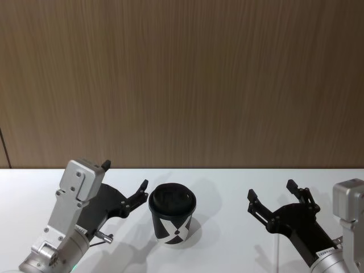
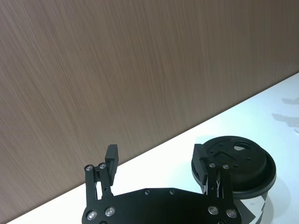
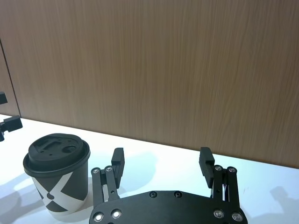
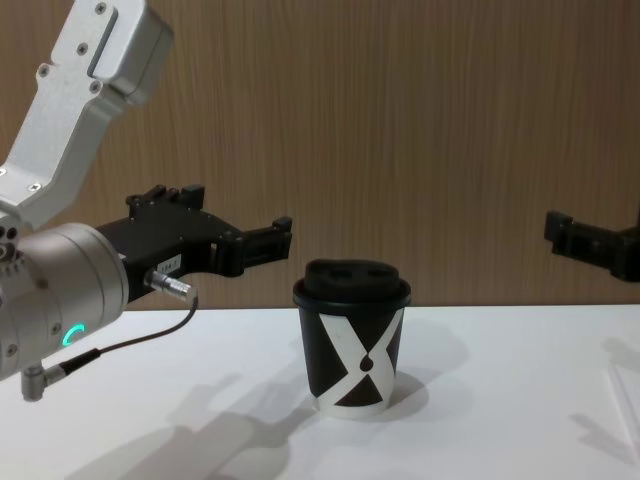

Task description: Pick up the straw with one hand, pass it to the other hand, and insert it into the cup.

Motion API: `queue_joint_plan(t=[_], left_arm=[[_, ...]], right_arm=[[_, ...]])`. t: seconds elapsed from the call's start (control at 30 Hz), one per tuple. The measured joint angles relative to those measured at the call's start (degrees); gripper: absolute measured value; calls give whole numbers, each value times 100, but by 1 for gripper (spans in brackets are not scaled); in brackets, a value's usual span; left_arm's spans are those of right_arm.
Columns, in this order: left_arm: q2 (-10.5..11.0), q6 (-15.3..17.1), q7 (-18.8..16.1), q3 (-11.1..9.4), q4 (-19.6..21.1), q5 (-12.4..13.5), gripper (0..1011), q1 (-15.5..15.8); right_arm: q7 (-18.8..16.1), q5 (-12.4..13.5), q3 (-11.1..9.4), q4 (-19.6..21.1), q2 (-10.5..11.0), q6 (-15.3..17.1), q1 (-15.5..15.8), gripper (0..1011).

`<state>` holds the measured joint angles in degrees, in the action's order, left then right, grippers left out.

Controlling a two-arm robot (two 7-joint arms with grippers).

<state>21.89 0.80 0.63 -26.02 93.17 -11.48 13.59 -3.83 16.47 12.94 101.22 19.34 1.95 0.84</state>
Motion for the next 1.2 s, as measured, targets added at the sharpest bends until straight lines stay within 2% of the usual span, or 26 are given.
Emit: queue_joint_plan(t=[1.2], left_arm=[[0, 0, -1, 0, 1, 0, 1000, 0]], right_arm=[[0, 0, 0, 1, 0, -1, 0, 1001]])
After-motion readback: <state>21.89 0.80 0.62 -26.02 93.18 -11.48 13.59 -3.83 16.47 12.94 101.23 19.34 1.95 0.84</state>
